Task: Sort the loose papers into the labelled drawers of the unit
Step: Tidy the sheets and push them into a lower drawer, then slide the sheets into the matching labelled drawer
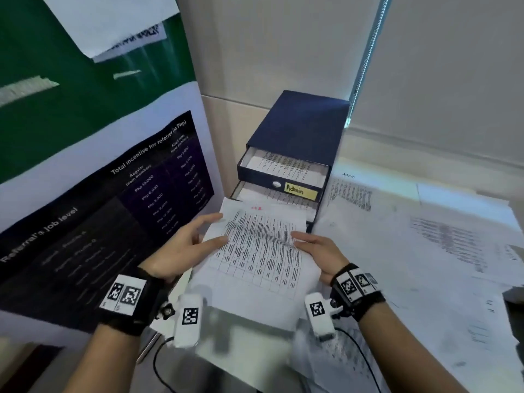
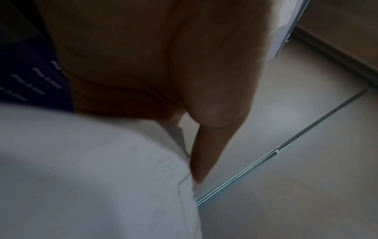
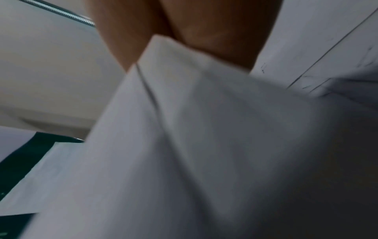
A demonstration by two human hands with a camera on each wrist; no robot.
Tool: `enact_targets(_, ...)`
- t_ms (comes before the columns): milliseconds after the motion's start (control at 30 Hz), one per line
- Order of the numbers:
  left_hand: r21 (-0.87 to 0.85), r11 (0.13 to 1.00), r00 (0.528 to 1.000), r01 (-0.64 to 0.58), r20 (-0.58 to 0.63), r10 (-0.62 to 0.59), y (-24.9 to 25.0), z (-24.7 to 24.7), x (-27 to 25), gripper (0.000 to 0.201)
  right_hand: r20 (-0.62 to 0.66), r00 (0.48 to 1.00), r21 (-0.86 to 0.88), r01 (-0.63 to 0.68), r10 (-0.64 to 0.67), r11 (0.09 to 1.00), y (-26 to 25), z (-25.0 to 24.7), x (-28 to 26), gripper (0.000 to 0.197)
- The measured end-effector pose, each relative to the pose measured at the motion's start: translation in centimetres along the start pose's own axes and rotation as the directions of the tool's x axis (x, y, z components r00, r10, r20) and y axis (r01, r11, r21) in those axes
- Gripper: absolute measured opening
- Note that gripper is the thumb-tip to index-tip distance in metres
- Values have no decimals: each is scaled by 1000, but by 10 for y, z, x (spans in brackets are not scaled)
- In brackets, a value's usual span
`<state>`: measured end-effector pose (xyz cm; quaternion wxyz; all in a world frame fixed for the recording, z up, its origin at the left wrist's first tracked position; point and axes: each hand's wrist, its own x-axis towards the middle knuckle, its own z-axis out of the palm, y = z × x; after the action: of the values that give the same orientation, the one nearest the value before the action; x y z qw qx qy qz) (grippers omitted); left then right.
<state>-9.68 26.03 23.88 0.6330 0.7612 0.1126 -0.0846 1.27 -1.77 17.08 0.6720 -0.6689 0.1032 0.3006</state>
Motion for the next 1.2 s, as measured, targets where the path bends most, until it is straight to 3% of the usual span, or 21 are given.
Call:
enact_targets(67, -1, 1000, 1000, -7, -12, 7, -6, -2, -2, 67, -28, 1000, 27, 4, -4, 1000, -9, 2, 6, 25)
enact_targets(267, 11, 1000, 986, -16, -165, 17, -20, 21, 37, 38, -171, 982, -27, 79, -83, 997, -35, -10, 28, 27)
enact_targets(367, 11, 1000, 959, -11, -284, 14, -29, 31, 70, 27, -15, 996, -112, 82, -84, 990, -35, -15, 9, 26)
enact_targets(467, 64, 997, 927, -38, -372, 59, -34, 39, 99, 22, 227, 972, -57, -51, 63, 997, -22, -17, -8, 29)
enact_targets(500, 82, 996, 916, -26, -397, 57, -34, 41, 107, 22, 238, 968, -33, -73, 79, 997, -18, -17, -7, 26)
enact_targets(600, 167, 983, 888, 69, -459, 15, -30, 49, 119, 23, 84, 996, 61, -40, 34, 997, -19, -14, 15, 18)
enact_targets(667, 441, 897, 849, 38, -488, 204, -29, 54, 120, 24, -18, 999, 144, -29, 32, 989, -24, -11, 39, 15)
enact_targets(733, 655, 748, 839, -112, -340, 424, -31, 61, 122, 23, -67, 997, 193, -19, 32, 981, -32, -7, 62, 13)
enact_targets(767, 710, 680, 863, -184, -215, 457, -31, 67, 124, 26, -64, 998, 211, -8, 22, 978, -37, -4, 70, 12)
enact_targets(867, 812, 524, 930, -259, 63, 362, -38, 86, 137, 48, -22, 1000, 280, 5, 1, 960, -51, 3, 83, 14)
enact_targets(933, 858, 458, 949, -232, 97, 300, -44, 94, 152, 57, 31, 999, 324, 0, -10, 946, -53, -1, 82, 19)
enact_targets(1033, 916, 372, 965, -149, 52, 258, -49, 103, 175, 58, 67, 997, 413, 6, -37, 911, -42, -36, 74, 25)
enact_targets(1100, 908, 376, 935, -182, 41, 352, -45, 117, 183, 51, -35, 999, 384, 27, -14, 923, -25, -78, 68, 19)
enact_targets(1167, 834, 419, 862, -359, 123, 493, -38, 143, 182, 39, -238, 968, 314, -1, 80, 949, 6, -134, 66, 18)
enact_targets(1200, 774, 432, 823, -464, 196, 533, -35, 161, 179, 33, -349, 927, 232, -56, 137, 971, 25, -164, 64, 21)
